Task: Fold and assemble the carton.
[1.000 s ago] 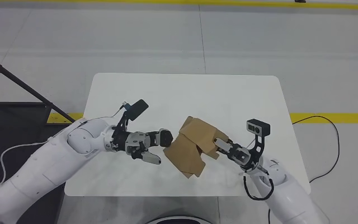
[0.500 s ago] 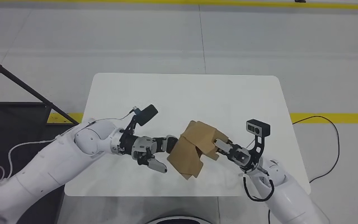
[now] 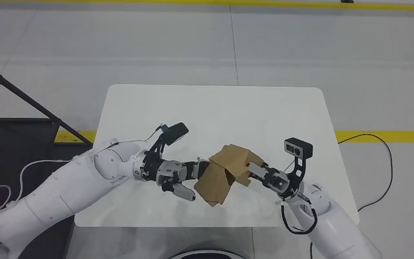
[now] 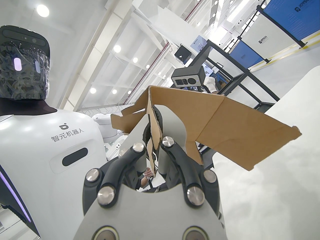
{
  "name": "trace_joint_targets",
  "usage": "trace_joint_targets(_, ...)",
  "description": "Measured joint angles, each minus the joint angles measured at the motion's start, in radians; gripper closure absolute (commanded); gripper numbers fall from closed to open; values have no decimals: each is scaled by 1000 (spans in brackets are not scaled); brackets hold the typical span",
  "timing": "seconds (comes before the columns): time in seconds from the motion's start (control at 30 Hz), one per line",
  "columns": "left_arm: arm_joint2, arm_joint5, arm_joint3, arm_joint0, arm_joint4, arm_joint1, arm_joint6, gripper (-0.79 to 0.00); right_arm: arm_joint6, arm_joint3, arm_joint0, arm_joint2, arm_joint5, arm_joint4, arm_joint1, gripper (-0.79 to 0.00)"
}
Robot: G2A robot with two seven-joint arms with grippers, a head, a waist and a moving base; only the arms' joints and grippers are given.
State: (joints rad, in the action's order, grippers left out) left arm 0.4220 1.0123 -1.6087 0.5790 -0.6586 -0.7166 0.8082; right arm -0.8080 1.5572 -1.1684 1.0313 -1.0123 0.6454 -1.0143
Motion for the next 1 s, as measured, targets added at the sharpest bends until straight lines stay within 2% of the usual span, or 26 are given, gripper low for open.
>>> trace_joint_targets(0.2,2,0,33,-10,-68,-3,0,-785,0,4,-3,2,0,-18,2,0)
trace_joint_targets(0.4,74,0,44,29,-147,-6,0,-785,0,-6,-3,1,0,-31,3,0)
trace_joint_targets(0.6,128,0,29,76,-141,-12,0,-785,0,-16,3,-8,0,-48,3,0)
trace_joint_targets(1.0,158,0,39,101,-178,-32,0,-785,0,-2,10,-22,0,-54,4,0)
